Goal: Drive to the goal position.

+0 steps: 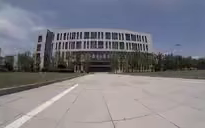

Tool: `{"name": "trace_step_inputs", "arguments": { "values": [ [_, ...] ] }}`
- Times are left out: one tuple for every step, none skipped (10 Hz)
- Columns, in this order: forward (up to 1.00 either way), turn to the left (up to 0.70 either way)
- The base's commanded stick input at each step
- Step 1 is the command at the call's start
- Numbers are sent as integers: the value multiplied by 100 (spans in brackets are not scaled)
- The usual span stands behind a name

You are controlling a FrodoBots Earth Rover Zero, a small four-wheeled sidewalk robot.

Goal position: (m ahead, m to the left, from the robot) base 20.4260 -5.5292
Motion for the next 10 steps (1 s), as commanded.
{"name": "trace_step_inputs", "arguments": {
  "values": [
    [50,1],
    [50,1],
    [50,1],
    [50,1],
    [50,1],
    [50,1],
    [50,1],
    [50,1],
    [50,1],
    [50,1]
  ]
}}
